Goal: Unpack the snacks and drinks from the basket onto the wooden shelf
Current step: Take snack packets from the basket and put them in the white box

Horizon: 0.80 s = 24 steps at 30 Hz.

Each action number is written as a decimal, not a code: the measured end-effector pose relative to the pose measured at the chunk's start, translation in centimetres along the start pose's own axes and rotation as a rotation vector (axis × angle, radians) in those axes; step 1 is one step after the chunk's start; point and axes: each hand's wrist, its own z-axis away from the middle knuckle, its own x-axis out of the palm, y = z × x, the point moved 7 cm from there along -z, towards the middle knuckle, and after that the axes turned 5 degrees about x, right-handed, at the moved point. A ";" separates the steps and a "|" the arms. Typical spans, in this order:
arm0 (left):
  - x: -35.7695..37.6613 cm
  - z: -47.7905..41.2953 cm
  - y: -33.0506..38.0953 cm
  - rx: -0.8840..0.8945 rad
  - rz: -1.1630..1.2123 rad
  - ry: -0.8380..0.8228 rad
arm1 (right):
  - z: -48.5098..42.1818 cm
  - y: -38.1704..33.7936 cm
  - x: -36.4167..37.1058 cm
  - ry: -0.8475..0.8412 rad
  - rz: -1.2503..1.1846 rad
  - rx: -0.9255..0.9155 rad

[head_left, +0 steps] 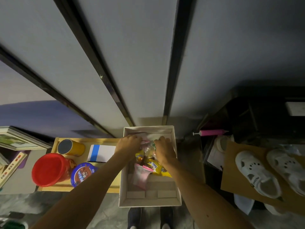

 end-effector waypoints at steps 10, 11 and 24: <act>-8.8 5.8 -1.7 -0.087 0.209 0.210 | 3.3 -0.3 -8.1 0.167 -0.145 -0.005; -10.0 6.8 -1.9 -0.131 0.244 0.235 | 4.0 -0.3 -9.3 0.190 -0.179 -0.002; -20.1 17.5 -5.9 0.001 0.600 0.484 | 17.4 -2.0 -21.8 0.488 -0.425 0.069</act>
